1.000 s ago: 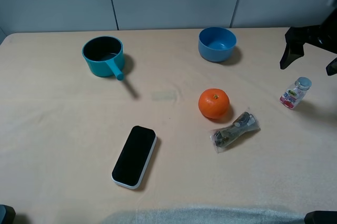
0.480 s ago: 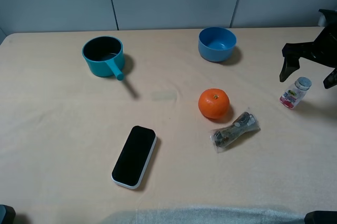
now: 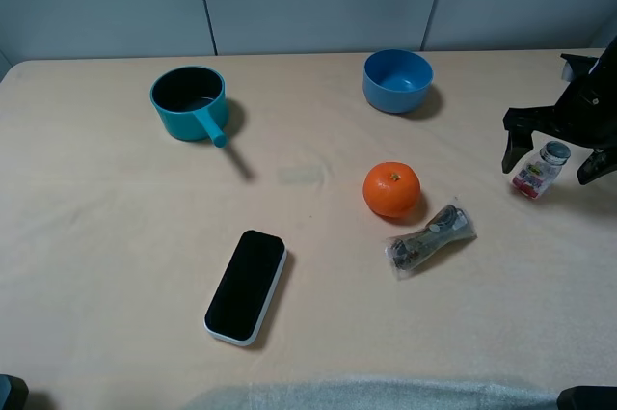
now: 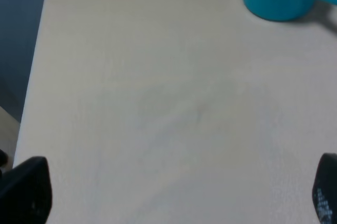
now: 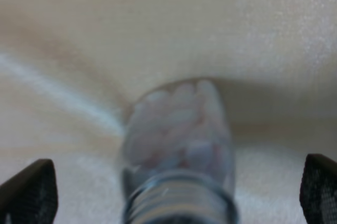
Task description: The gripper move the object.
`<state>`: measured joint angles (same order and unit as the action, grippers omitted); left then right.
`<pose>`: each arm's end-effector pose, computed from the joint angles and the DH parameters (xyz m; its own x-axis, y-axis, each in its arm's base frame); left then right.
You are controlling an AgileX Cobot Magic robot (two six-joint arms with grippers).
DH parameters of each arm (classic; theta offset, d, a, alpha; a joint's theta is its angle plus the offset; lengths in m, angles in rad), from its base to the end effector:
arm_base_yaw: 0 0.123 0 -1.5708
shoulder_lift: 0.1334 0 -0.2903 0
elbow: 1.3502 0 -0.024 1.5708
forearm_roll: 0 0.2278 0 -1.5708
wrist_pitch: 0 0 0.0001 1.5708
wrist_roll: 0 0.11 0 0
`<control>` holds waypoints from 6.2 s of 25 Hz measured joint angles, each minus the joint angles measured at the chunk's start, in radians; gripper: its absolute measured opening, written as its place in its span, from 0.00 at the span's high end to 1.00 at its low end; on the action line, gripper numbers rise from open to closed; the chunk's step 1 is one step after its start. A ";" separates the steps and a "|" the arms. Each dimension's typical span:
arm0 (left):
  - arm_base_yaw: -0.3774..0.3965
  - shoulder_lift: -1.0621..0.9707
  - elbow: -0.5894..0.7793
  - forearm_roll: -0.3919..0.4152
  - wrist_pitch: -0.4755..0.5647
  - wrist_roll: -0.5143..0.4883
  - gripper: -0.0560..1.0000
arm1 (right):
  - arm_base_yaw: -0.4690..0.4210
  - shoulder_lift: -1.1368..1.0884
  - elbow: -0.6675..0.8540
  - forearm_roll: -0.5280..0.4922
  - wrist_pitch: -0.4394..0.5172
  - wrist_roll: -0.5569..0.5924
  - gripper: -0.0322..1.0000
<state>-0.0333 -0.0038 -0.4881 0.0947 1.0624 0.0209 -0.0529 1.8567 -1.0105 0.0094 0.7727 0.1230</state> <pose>-0.0129 0.0095 0.2544 -0.4644 0.0823 -0.8818 -0.0089 0.9952 0.0976 0.3038 -0.0154 0.1389 -0.9826 0.1816 -0.0379 0.1813 0.9834 0.0116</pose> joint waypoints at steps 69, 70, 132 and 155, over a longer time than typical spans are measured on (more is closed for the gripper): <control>0.000 0.000 0.000 0.000 0.000 -0.001 0.01 | -0.020 -0.093 -0.022 0.043 0.111 -0.049 0.67; 0.000 0.000 0.000 0.000 0.000 -0.001 0.01 | -0.020 -0.104 -0.022 0.043 0.122 -0.049 0.67; 0.000 0.000 0.000 0.000 0.000 -0.001 0.01 | 0.637 0.061 -0.732 -0.009 0.414 0.092 0.67; 0.000 0.000 0.000 0.000 0.000 -0.001 0.01 | 0.759 0.402 -1.045 -0.009 0.308 -0.022 0.67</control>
<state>-0.0333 -0.0038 -0.4881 0.0947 1.0624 0.0200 0.7063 2.2587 -2.0558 0.0000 1.0808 0.1008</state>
